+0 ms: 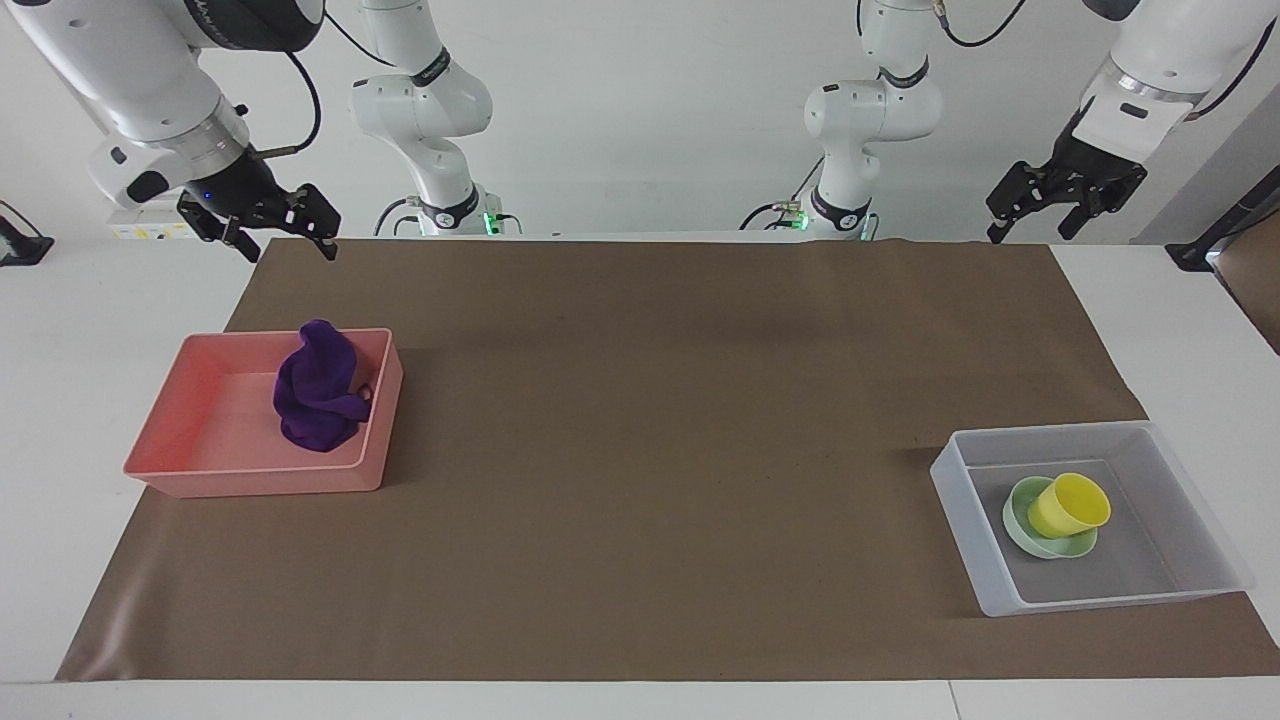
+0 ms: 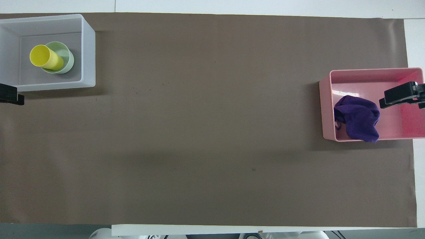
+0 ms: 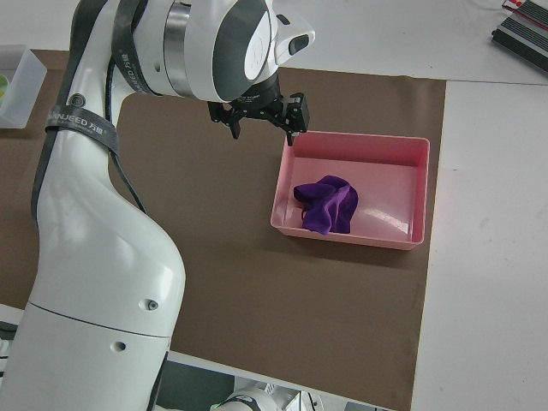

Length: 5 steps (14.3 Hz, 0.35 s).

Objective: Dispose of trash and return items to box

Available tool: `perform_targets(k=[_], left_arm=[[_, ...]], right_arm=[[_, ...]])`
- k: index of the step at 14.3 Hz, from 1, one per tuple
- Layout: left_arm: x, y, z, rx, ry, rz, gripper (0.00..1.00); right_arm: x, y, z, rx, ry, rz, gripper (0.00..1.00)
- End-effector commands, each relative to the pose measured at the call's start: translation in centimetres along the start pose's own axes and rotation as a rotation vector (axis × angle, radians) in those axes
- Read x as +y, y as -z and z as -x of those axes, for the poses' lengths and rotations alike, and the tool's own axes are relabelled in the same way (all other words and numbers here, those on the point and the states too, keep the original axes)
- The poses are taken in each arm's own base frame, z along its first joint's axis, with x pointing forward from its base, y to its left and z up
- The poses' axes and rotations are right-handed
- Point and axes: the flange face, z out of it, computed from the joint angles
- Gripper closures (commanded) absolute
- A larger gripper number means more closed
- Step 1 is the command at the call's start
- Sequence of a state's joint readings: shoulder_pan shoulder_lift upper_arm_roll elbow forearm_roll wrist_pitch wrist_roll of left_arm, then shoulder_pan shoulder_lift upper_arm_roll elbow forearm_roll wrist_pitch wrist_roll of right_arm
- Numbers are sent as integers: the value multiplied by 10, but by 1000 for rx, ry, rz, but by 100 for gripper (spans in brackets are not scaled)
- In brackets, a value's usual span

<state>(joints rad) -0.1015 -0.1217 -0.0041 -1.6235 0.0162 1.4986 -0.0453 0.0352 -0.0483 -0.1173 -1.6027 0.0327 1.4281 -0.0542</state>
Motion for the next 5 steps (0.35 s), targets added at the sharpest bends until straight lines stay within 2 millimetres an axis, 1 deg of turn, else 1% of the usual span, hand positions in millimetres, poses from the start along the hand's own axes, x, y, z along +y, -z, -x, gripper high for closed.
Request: perform_targets(k=[1, 2, 5], left_arm=[[-4, -5, -29, -20, -31, -43, 0], [-5, -8, -36, -25, -35, -48, 0], [-6, -8, -35, -28, -36, -48, 0]], right_arm=[[-1, -2, 9, -2, 21, 4, 0], [-2, -2, 9, -2, 21, 4, 0], [2, -3, 11, -3, 17, -1, 0]])
